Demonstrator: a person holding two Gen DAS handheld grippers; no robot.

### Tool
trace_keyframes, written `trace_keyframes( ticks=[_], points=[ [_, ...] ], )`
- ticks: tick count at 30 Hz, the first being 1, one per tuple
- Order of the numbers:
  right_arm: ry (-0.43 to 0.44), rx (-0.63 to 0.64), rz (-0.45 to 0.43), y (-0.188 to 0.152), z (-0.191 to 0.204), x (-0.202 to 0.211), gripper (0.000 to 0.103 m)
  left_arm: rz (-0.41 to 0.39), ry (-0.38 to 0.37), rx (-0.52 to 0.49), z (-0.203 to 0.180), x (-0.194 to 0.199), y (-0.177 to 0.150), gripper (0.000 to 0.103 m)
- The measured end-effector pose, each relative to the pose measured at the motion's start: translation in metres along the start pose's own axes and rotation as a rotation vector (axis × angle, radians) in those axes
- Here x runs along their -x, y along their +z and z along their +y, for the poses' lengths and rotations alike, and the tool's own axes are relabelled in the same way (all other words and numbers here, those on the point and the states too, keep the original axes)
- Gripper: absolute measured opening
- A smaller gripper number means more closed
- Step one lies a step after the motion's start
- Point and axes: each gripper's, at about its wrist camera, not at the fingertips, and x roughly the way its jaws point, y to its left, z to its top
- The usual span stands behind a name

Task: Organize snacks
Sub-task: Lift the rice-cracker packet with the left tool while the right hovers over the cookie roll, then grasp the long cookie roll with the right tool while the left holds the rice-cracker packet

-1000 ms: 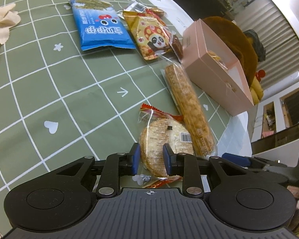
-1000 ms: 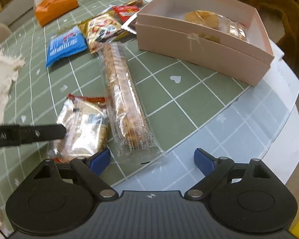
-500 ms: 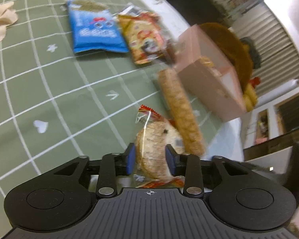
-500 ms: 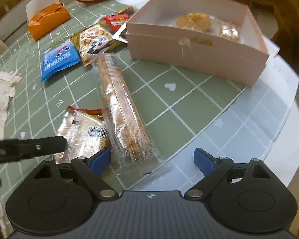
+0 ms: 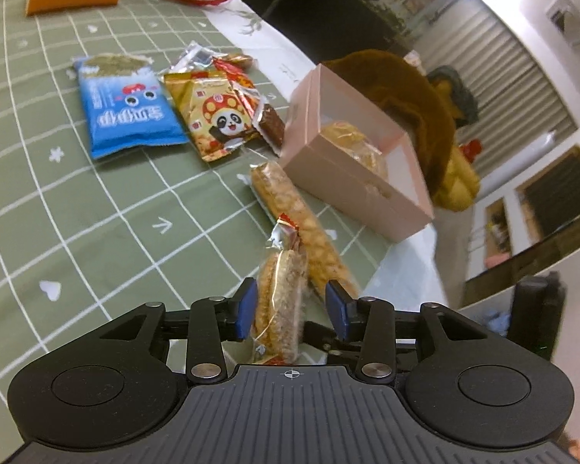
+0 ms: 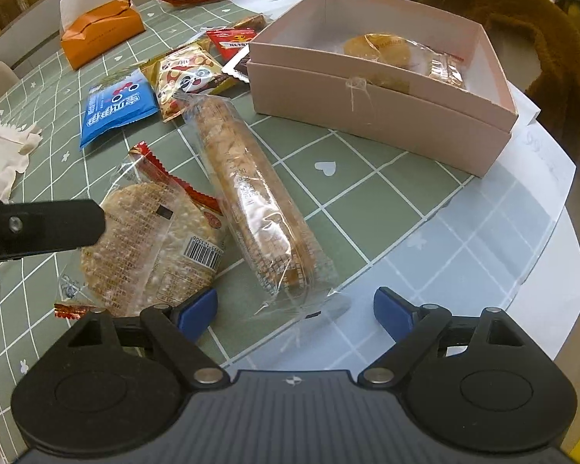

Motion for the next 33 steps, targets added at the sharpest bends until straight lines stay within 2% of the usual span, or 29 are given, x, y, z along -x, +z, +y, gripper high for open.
trace_keyframes(
  ticks=[2, 10, 15, 19, 22, 24, 30, 33],
  points=[
    [0.002, 0.001, -0.001, 0.000, 0.000, 0.000, 0.089, 0.000, 0.015, -0.011, -0.001, -0.001, -0.001, 0.044],
    [0.000, 0.003, -0.003, -0.003, -0.001, 0.003, 0.089, 0.003, -0.022, 0.000, 0.001, 0.002, 0.000, 0.044],
    [0.079, -0.027, 0.001, -0.008, -0.008, 0.009, 0.089, 0.008, -0.048, 0.003, -0.005, 0.004, 0.001, 0.041],
    [0.070, -0.024, -0.002, -0.009, -0.007, 0.010, 0.089, 0.016, -0.046, -0.015, -0.011, 0.001, 0.001, 0.039],
    [0.067, -0.026, -0.004, -0.010, -0.007, 0.010, 0.089, 0.021, -0.049, -0.015, -0.012, 0.001, 0.002, 0.026],
    [0.066, -0.027, -0.005, -0.010, -0.008, 0.010, 0.089, 0.025, -0.053, -0.026, -0.014, 0.000, 0.002, 0.024],
    [0.060, -0.030, -0.009, -0.013, -0.012, 0.012, 0.089, 0.048, -0.037, -0.065, -0.025, -0.004, 0.001, 0.023],
    [0.057, -0.029, -0.011, -0.014, -0.013, 0.012, 0.089, 0.046, 0.003, -0.114, -0.030, -0.008, 0.000, 0.023]
  ],
)
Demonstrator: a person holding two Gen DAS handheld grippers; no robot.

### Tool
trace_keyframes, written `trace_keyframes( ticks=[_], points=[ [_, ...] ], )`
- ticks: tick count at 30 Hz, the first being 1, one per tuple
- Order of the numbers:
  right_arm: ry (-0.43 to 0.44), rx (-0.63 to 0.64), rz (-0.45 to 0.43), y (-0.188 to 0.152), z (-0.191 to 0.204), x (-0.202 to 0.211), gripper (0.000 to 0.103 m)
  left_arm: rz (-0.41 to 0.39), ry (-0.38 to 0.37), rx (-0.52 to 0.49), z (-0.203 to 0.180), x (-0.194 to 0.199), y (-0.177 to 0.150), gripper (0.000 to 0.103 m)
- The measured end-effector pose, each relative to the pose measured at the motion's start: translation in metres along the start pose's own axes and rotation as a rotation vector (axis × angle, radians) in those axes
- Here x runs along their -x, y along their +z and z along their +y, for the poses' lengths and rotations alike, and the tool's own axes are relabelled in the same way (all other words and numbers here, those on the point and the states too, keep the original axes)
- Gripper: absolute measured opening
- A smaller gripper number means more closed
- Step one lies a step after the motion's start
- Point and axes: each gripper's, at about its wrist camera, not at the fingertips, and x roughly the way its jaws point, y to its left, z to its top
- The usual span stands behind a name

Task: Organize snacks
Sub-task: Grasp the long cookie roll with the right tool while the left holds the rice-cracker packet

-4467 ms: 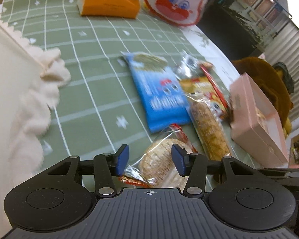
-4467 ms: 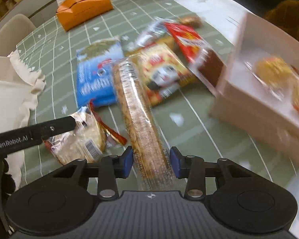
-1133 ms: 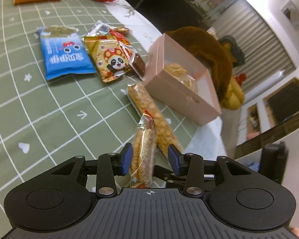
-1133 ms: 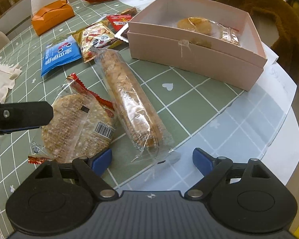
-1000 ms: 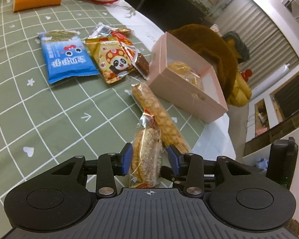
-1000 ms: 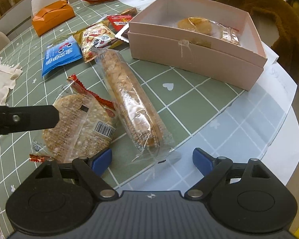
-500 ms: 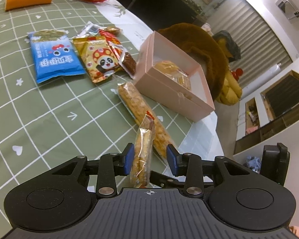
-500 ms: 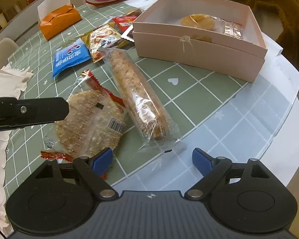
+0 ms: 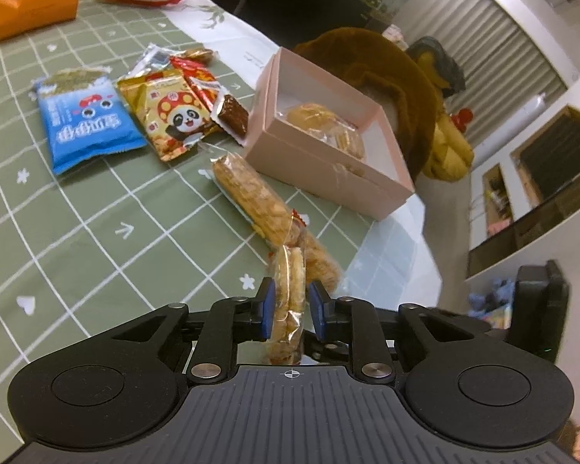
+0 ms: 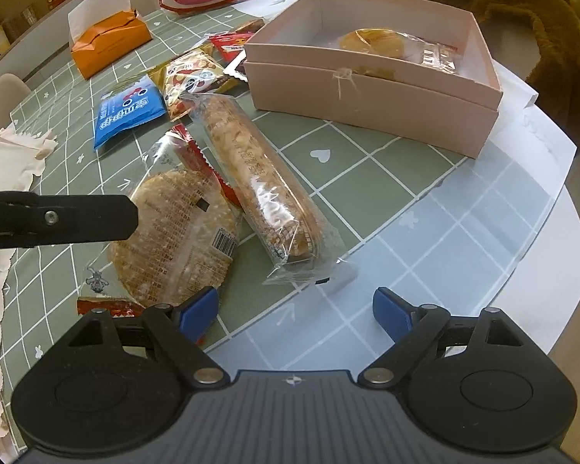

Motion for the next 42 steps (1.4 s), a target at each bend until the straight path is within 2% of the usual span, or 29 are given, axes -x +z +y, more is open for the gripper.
trace_keyframes(
  ticks=[5, 12, 16, 21, 27, 30, 34, 35, 38, 42],
  points=[
    [-0.003, 0.004, -0.003, -0.001, 0.001, 0.000, 0.089, 0.023, 0.026, -0.047, -0.001, -0.017, -0.004, 0.024],
    [-0.003, 0.030, -0.010, 0.000, 0.001, 0.004, 0.089, -0.006, 0.035, 0.021, 0.016, -0.015, -0.008, 0.023],
    [-0.018, 0.055, -0.047, 0.016, 0.000, 0.009, 0.089, -0.020, 0.049, 0.095, 0.032, -0.001, -0.013, 0.023],
    [-0.022, 0.097, -0.071, 0.043, 0.013, -0.001, 0.089, -0.042, 0.120, 0.089, 0.037, 0.016, -0.017, 0.023],
    [-0.025, 0.145, -0.030, 0.069, 0.040, -0.031, 0.088, -0.037, 0.144, 0.090, 0.039, 0.024, -0.017, 0.023],
    [-0.027, 0.126, -0.005, 0.082, 0.047, -0.046, 0.087, -0.035, 0.147, 0.091, 0.039, 0.024, -0.018, 0.023],
    [-0.015, 0.101, 0.025, 0.088, 0.054, -0.055, 0.065, -0.032, 0.139, 0.089, 0.040, 0.024, -0.020, 0.023],
    [-0.004, 0.120, 0.032, 0.086, 0.058, -0.053, 0.051, -0.031, 0.135, 0.087, 0.041, 0.024, -0.021, 0.023],
    [0.030, 0.141, 0.038, 0.076, 0.059, -0.041, 0.035, -0.028, 0.121, 0.078, 0.041, 0.024, -0.023, 0.023],
    [0.088, 0.107, 0.047, 0.053, 0.041, -0.012, 0.027, -0.034, 0.102, 0.069, 0.039, 0.026, -0.029, 0.022]
  ],
)
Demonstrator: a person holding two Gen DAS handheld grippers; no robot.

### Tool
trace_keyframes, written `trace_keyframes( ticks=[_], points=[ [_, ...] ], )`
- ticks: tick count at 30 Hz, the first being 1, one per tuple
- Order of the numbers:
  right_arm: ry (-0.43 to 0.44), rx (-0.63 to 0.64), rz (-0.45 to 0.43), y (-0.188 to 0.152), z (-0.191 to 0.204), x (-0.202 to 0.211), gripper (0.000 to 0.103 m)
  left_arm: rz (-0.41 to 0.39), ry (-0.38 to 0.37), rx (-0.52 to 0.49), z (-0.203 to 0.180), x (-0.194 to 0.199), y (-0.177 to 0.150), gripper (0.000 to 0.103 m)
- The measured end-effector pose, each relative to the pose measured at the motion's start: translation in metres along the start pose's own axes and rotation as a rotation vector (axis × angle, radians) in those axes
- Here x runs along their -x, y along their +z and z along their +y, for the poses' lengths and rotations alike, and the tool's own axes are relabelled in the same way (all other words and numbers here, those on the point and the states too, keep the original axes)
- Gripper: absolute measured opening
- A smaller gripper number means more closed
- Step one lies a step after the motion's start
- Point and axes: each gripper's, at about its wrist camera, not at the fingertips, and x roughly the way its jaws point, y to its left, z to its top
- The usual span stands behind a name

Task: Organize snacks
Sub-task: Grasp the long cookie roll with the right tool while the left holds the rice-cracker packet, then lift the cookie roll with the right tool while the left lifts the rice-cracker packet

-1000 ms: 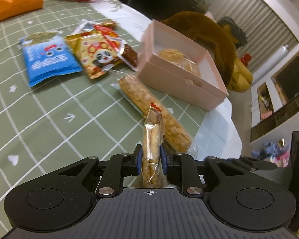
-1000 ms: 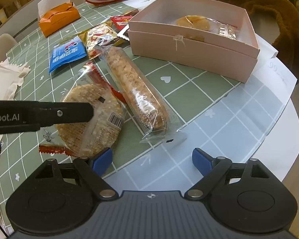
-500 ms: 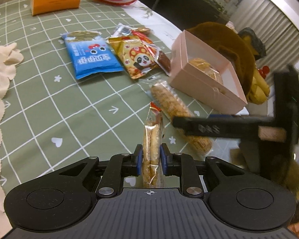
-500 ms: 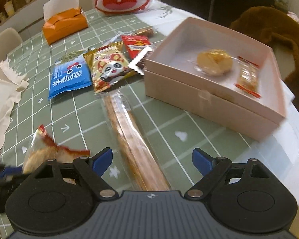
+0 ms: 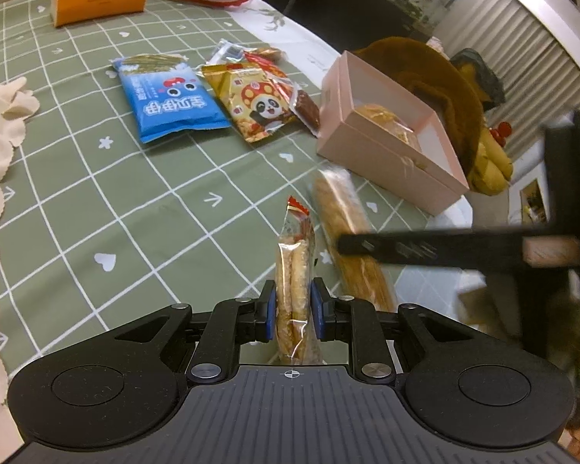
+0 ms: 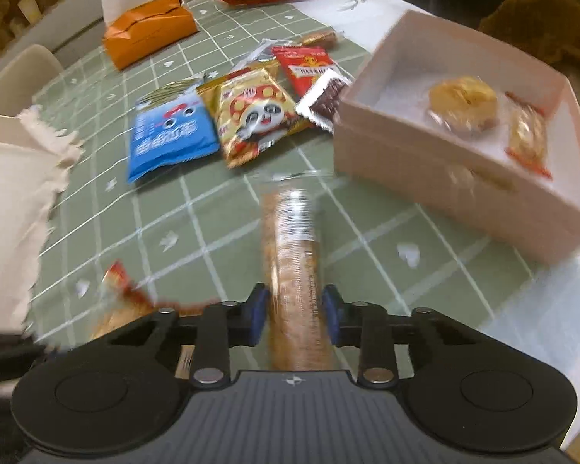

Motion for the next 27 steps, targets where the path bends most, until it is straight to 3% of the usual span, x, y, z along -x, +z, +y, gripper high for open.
trace_keyframes(
  ticks=[3, 5, 9, 12, 15, 17, 21, 24, 27],
  points=[
    [0.020, -0.031, -0.023, -0.018, -0.015, 0.026, 0.019, -0.009, -0.014, -0.005, -0.005, 0.001, -0.004, 0.022],
    [0.031, -0.072, -0.055, -0.026, -0.030, 0.047, 0.007, -0.015, -0.021, -0.016, -0.011, 0.002, -0.005, 0.022],
    [0.065, -0.121, -0.126, -0.027, -0.056, 0.080, 0.008, -0.023, -0.049, -0.047, -0.029, 0.005, -0.001, 0.022],
    [0.033, -0.113, -0.133, -0.024, -0.062, 0.083, 0.009, -0.027, -0.020, -0.057, -0.037, 0.004, 0.000, 0.022],
    [0.007, -0.129, -0.101, -0.024, -0.062, 0.071, 0.030, -0.018, 0.021, -0.018, -0.035, 0.002, -0.001, 0.022],
    [-0.009, -0.127, -0.090, -0.024, -0.054, 0.059, 0.063, -0.015, 0.044, 0.006, -0.031, 0.001, -0.003, 0.022],
    [-0.029, -0.053, -0.071, -0.020, -0.029, 0.033, 0.065, -0.005, 0.069, 0.056, -0.021, 0.006, -0.016, 0.022],
    [-0.077, -0.005, -0.058, -0.011, -0.008, 0.012, 0.081, -0.004, 0.071, 0.084, -0.016, 0.013, -0.023, 0.022],
    [-0.098, 0.028, -0.046, -0.003, 0.003, -0.004, 0.080, -0.015, 0.075, 0.108, -0.011, 0.020, -0.030, 0.022]
  ],
)
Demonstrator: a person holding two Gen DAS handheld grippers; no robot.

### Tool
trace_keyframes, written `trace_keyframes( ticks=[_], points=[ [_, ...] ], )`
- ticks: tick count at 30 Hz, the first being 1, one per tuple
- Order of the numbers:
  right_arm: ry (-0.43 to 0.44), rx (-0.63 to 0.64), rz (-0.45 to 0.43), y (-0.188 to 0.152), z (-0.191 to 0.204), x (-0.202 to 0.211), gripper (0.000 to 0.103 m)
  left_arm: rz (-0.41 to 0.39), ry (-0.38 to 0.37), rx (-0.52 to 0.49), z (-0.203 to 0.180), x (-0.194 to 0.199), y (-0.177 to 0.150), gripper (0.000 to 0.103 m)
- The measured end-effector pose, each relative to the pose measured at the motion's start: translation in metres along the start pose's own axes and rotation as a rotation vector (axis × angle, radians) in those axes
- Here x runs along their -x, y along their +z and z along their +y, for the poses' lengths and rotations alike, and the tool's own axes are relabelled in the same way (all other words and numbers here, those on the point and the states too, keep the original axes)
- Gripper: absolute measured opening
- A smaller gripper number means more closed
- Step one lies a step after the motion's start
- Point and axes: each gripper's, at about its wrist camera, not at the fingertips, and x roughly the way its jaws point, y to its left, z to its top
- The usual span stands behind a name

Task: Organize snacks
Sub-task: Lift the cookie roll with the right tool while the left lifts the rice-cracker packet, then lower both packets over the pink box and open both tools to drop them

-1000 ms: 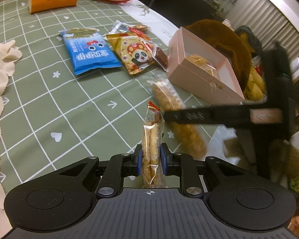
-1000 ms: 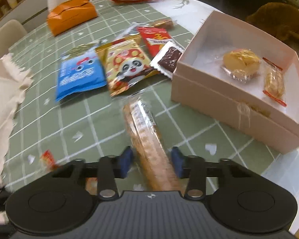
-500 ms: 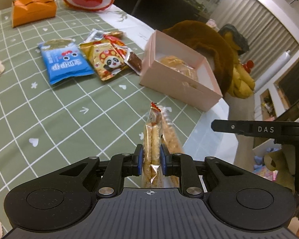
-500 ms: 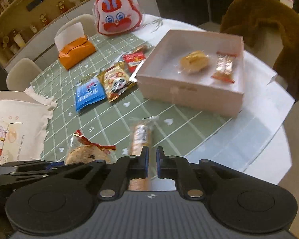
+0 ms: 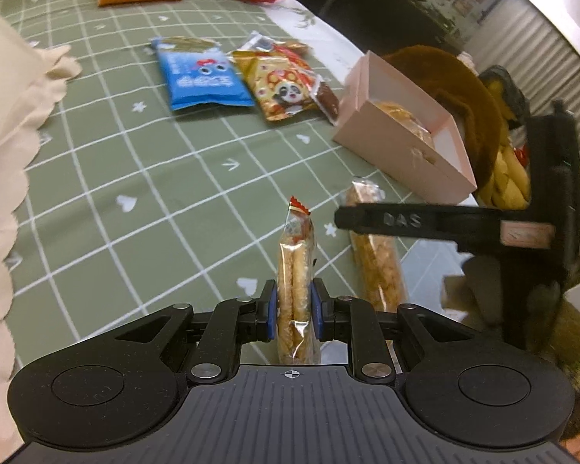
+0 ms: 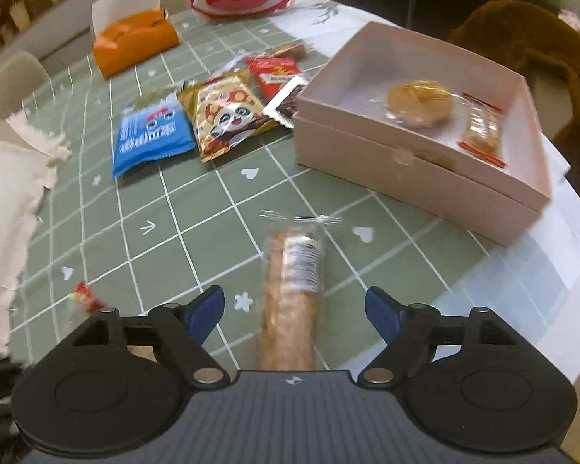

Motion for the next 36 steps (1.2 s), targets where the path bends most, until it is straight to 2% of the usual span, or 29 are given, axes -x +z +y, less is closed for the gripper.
trace_keyframes(
  ticks=[1, 3, 4, 5, 6, 8, 10, 15, 19, 23, 26, 29, 36],
  points=[
    [-0.002, 0.009, -0.002, 0.002, 0.002, -0.003, 0.079, -0.002, -0.002, 0.009, 0.002, 0.001, -0.002, 0.022],
    [-0.004, 0.022, 0.001, 0.005, 0.006, -0.007, 0.069, -0.005, -0.008, 0.023, 0.005, 0.003, -0.005, 0.022],
    [0.002, 0.032, 0.011, 0.005, 0.008, -0.008, 0.056, -0.006, -0.010, 0.025, 0.005, 0.003, -0.006, 0.022],
    [-0.003, 0.043, 0.020, 0.005, 0.009, -0.009, 0.050, -0.006, -0.010, 0.025, 0.005, 0.003, -0.006, 0.022],
    [-0.011, 0.053, 0.023, 0.004, 0.011, -0.009, 0.048, -0.006, -0.010, 0.022, 0.004, 0.003, -0.006, 0.022],
    [-0.003, 0.060, 0.027, -0.001, 0.009, -0.005, 0.035, -0.005, -0.011, 0.011, 0.001, 0.003, -0.005, 0.022],
    [0.019, 0.042, 0.034, -0.006, 0.004, 0.000, 0.030, -0.001, -0.012, -0.004, -0.003, 0.001, -0.005, 0.022],
    [0.060, 0.002, 0.019, -0.029, -0.016, 0.029, 0.029, 0.008, -0.027, -0.055, -0.017, -0.004, -0.002, 0.022],
    [0.075, -0.004, -0.040, -0.040, -0.031, 0.062, 0.029, 0.004, -0.053, -0.092, -0.032, -0.008, 0.004, 0.022],
    [0.079, -0.063, -0.104, -0.036, -0.051, 0.092, 0.029, -0.004, -0.084, -0.114, -0.047, -0.011, 0.014, 0.022],
    [0.073, -0.083, -0.185, -0.023, -0.065, 0.121, 0.028, -0.032, -0.122, -0.121, -0.059, -0.009, 0.035, 0.022],
    [0.066, -0.089, -0.273, -0.004, -0.075, 0.149, 0.028, -0.092, -0.139, -0.171, -0.079, 0.001, 0.069, 0.022],
    [0.026, -0.079, -0.446, 0.069, -0.106, 0.202, 0.028, -0.226, -0.229, -0.245, -0.130, 0.015, 0.156, 0.022]
  ],
)
